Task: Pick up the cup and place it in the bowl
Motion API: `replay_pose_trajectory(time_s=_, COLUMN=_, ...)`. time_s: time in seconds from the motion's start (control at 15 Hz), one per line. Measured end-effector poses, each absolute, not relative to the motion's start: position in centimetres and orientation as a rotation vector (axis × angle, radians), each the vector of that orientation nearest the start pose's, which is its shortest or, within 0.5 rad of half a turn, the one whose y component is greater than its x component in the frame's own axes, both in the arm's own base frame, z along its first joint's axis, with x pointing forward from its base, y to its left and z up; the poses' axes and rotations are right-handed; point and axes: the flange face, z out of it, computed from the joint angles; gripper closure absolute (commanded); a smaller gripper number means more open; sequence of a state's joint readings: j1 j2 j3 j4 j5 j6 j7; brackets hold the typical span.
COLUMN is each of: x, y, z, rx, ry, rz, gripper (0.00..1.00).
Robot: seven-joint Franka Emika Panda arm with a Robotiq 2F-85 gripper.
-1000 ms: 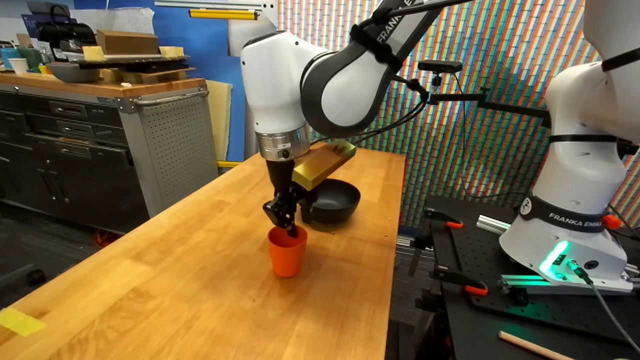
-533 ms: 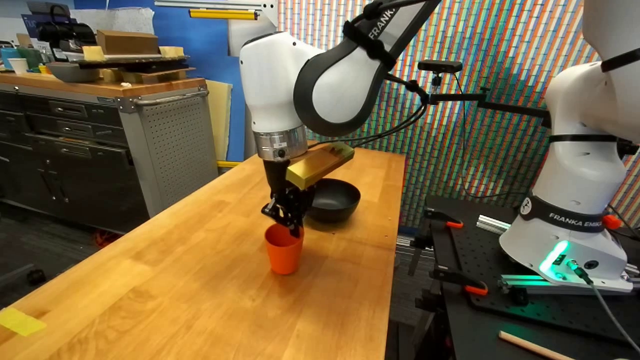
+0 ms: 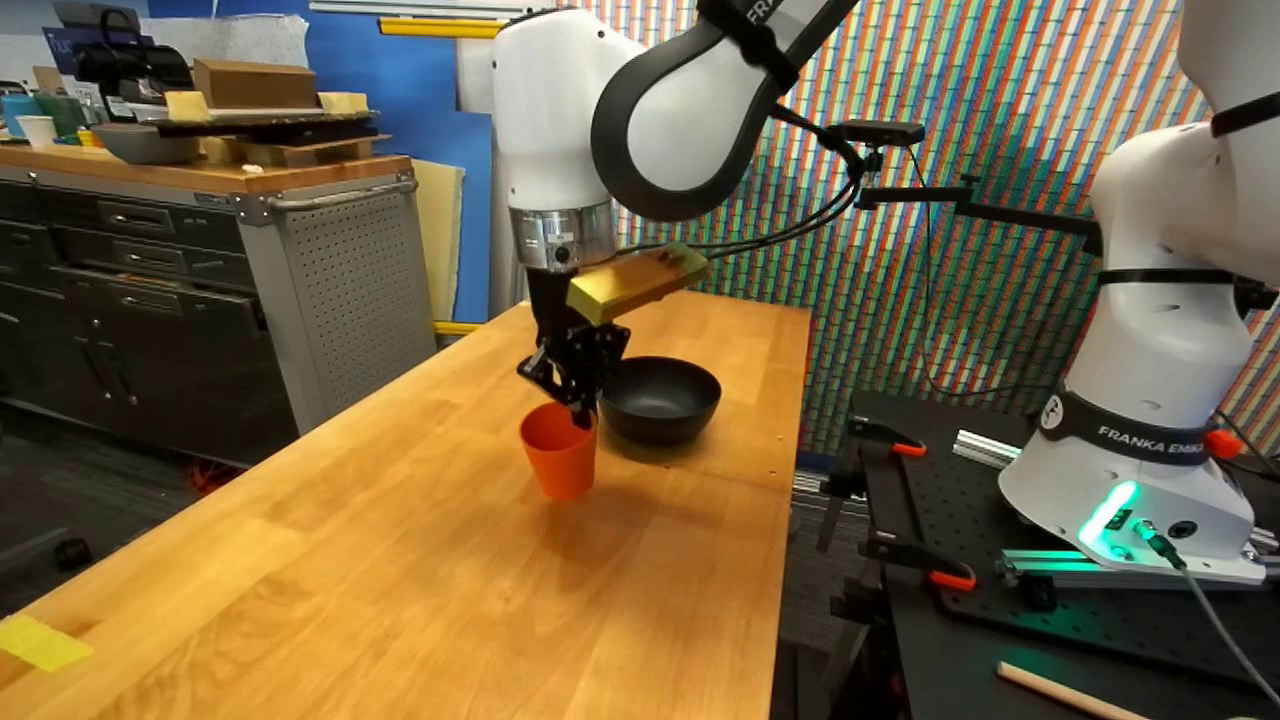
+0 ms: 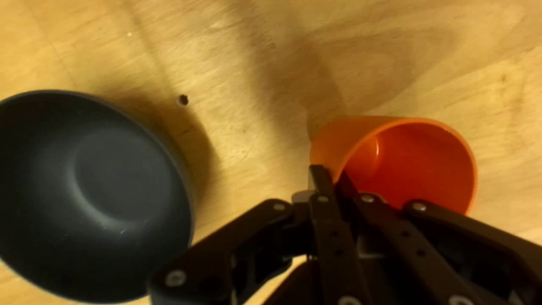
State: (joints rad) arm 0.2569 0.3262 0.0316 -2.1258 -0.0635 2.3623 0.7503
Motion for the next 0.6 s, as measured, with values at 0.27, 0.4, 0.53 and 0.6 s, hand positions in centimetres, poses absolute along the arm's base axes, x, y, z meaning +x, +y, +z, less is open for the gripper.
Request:
replay_pose_trajectory(time_s=0.27, x=53.8, y=10.9, z=30.7, rx=-3.148, ry=0.843, rz=-0.066, gripper=0.96)
replay_pose_trajectory(time_s=0.4, x=52.5, y=8.4, z=32.9, rx=-3.131, ry=0.966, rz=-0.103, gripper=0.96)
replay_pose_trajectory(time_s=0.53, x=50.8, y=6.1, z=34.0, rx=-3.104, ry=1.078, rz=-0.084, gripper=0.96)
replay_pose_trajectory(time_s=0.6, x=50.0, y=5.2, z=34.0, rx=-3.089, ry=1.121, rz=-0.061, gripper=0.96)
